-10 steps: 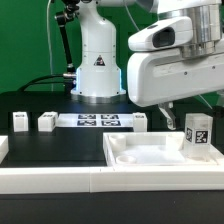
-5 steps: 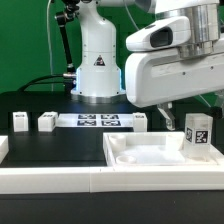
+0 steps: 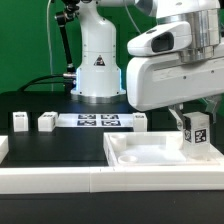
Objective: Assemble square table
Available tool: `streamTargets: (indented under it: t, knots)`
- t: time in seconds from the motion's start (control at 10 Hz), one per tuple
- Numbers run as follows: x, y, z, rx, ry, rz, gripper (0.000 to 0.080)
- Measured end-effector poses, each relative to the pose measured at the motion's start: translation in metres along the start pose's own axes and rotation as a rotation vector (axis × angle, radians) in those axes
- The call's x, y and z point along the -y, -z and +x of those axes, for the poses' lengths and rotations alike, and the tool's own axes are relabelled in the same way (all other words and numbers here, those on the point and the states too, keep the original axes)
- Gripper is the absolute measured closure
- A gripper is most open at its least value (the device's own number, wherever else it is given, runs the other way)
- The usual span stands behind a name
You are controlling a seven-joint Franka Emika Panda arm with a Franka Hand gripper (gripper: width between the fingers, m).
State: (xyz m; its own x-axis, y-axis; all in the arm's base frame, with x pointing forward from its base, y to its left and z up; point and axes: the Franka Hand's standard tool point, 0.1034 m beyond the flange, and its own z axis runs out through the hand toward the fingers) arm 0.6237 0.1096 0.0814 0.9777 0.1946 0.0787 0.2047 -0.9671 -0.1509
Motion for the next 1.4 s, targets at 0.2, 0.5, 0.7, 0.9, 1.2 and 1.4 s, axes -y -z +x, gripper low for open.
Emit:
streamTargets:
  t: [0.2,0.5,0.7,0.9,1.2,1.4]
  knots:
    - [0.0,0.0,0.0,0.0,0.001,0.0,0.0511]
    - [-0.0009,-0.0004,0.0002,-0.009,-0.288,0.022,0.0509]
    - [-0.0016,-0.0008,0.0007,-0.027,-0.506,0.018,0.0509]
    - [-0.0017,-0.0012,0.0005,-0.026,-0.677,0.016,0.0509]
    - [-0.0002,-0.0022,0.001,-0.031,-0.924,-0.001,0.0509]
    - [0.0005,-0.0027,0.0012,-0.033,-1.099,0.0,0.0509]
